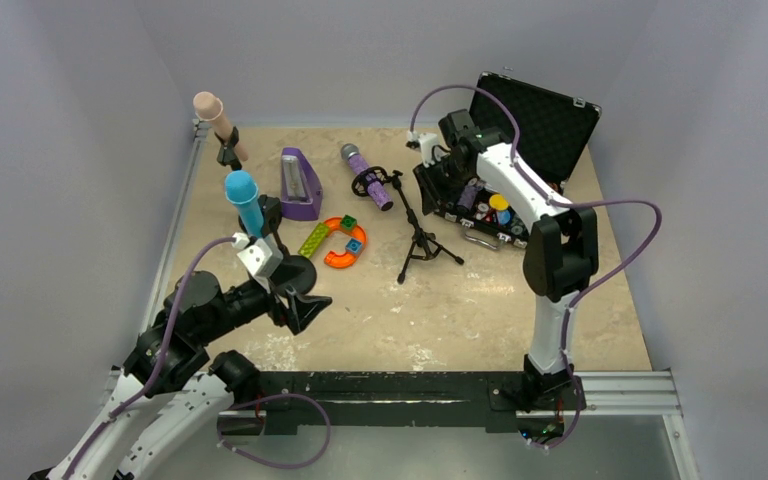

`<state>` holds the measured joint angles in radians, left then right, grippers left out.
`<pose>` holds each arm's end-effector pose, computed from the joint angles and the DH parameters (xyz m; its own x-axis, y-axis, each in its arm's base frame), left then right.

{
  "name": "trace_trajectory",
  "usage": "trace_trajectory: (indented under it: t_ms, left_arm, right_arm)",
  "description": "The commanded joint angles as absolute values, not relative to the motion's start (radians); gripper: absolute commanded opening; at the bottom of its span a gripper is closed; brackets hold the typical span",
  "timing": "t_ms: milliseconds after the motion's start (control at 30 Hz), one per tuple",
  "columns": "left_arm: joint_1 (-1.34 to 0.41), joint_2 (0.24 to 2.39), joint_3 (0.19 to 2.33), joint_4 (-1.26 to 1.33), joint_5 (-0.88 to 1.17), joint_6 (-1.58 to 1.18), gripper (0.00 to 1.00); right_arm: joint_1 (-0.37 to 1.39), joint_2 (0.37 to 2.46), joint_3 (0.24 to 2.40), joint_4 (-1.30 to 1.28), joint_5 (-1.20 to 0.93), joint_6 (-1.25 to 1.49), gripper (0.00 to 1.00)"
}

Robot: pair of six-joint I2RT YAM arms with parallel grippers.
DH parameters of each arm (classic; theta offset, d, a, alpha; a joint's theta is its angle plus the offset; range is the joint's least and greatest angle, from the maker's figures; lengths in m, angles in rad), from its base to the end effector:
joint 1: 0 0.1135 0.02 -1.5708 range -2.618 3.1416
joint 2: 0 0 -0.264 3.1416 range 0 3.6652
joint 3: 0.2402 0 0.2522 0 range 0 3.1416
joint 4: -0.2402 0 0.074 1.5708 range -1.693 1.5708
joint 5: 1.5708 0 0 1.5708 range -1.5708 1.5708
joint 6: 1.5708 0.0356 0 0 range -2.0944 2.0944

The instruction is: Attach the microphones to the stand

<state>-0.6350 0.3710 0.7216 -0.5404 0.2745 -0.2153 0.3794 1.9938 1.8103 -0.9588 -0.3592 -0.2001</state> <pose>0.0665 -0.0610 0.3293 -0.3161 -0.0225 -0.9484 0.7347 0.6267 -0.2598 0.3899 0.1689 0.2709 -0.7322 -0.4922 -0.4708 -0.6407 0.7323 0.2308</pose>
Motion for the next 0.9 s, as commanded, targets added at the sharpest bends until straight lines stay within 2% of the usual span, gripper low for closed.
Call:
trace_trajectory:
  t_ms: [0,100,267,567,867]
  left_arm:
    - [-0.630,0.364,0.710,-0.507,0.277,-0.193,0.90]
    - [-0.629,0.365,0.712,-0.508,0.276,-0.192,0.90]
    - [-0.630,0.361,0.711,-0.512,0.268,-0.192,0.90]
    - [-0.629,0.370,0.712,-0.508,0.274,-0.189,0.90]
    - [-0.629,0.370,0.712,-0.509,0.273,-0.189,0.90]
  right_arm:
    - [0.380,2.053,1.954,-0.989,-0.293,-0.222,0.39]
    - [0.389,2.157,2.071,-1.048,-0.366,-0.211,0.45]
    - [0.400,2.291,2.196,-1.081,-0.393,-0.182,0.47]
    - [0.413,2.341,2.131,-1.081,-0.372,-0.199,0.48]
    - [0.428,2.376,2.111,-1.085,-0.321,-0.200,0.42]
